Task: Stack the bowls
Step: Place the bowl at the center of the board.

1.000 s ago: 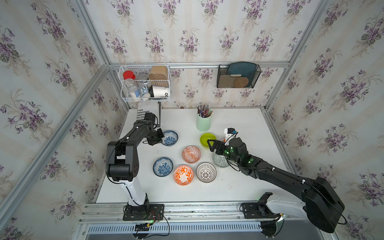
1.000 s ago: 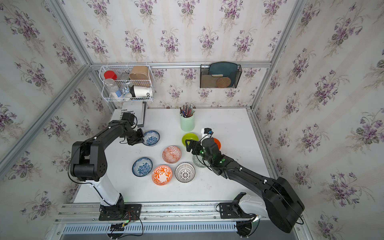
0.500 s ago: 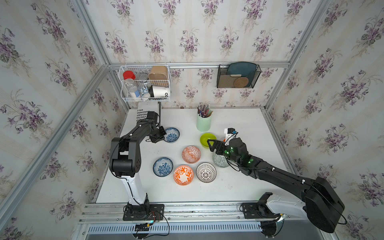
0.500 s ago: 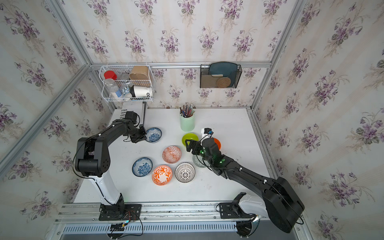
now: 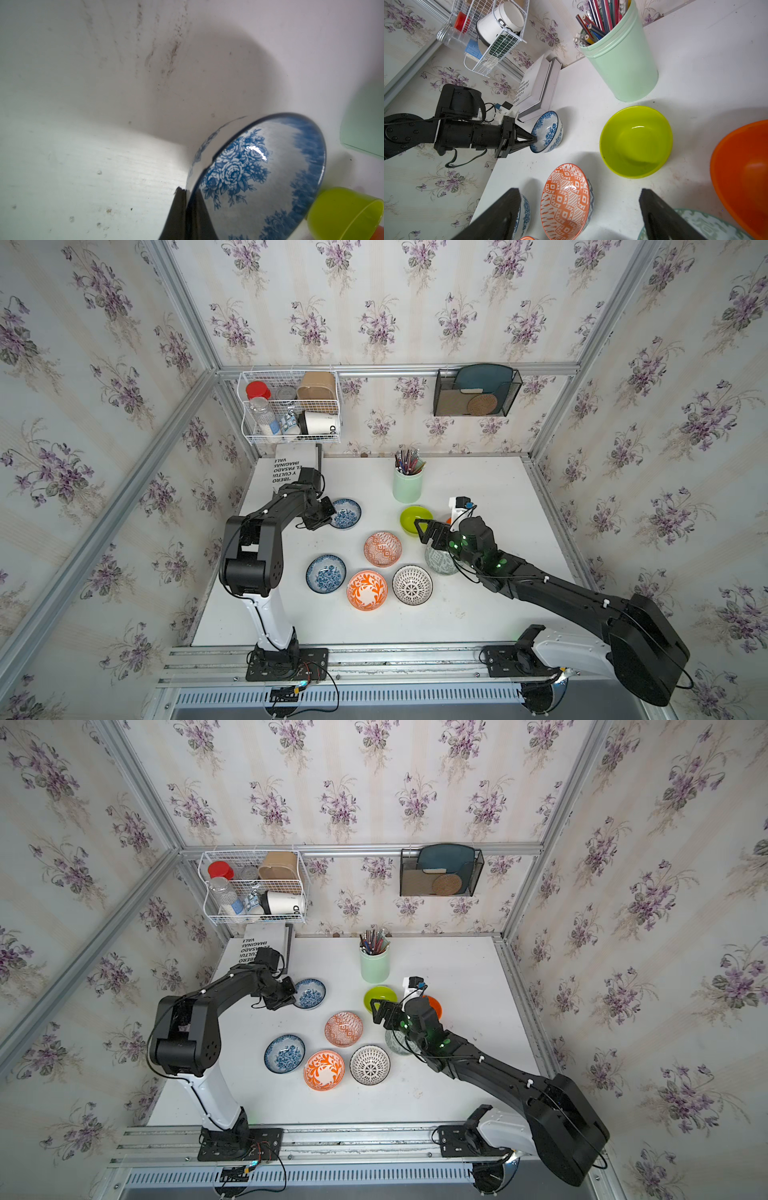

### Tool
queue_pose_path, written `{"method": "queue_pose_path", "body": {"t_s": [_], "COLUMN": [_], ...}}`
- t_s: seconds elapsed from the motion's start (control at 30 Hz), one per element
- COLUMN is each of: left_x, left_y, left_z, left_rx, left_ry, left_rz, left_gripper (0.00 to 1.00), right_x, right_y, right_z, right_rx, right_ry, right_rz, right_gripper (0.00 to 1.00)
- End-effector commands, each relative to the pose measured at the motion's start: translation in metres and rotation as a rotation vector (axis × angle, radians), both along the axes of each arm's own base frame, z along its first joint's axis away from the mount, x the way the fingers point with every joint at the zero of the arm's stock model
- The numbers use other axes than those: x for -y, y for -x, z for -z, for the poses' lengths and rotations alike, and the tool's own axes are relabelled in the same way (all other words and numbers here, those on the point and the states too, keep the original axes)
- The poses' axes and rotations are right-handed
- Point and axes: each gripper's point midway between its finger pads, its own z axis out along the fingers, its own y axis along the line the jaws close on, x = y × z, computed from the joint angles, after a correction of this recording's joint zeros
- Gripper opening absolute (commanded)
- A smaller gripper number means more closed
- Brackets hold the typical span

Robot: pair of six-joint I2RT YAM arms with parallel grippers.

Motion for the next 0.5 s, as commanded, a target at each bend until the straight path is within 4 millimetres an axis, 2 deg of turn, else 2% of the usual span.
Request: {"method": "queue_pose_path", "body": {"t_s": [0.0, 0.27, 0.47], "left_x": [-0.004, -0.013, -0.014], "left_y": [0.011, 0.039, 0.045], "left_z": [0.003, 0.002, 0.004], "left_rx": [-0.034, -0.074, -0.091], "left_ry": [-0.021, -0.048, -0.051], "left_rz": [-0.017, -0.061, -0.067], "left_gripper": [0.0, 0.0, 0.0], "right_x": [-0.002, -0.002, -0.002], "right_y": [-0.001, 0.0, 0.001], "right_z": [-0.007, -0.007, -0.007], "right_rx": [0.024, 0.026, 0.026], "right_ry": [-0.018, -0.023, -0.024], "right_rz": [-0.001, -0.004, -0.007], "right_gripper": [0.95, 0.95, 0.95]}}
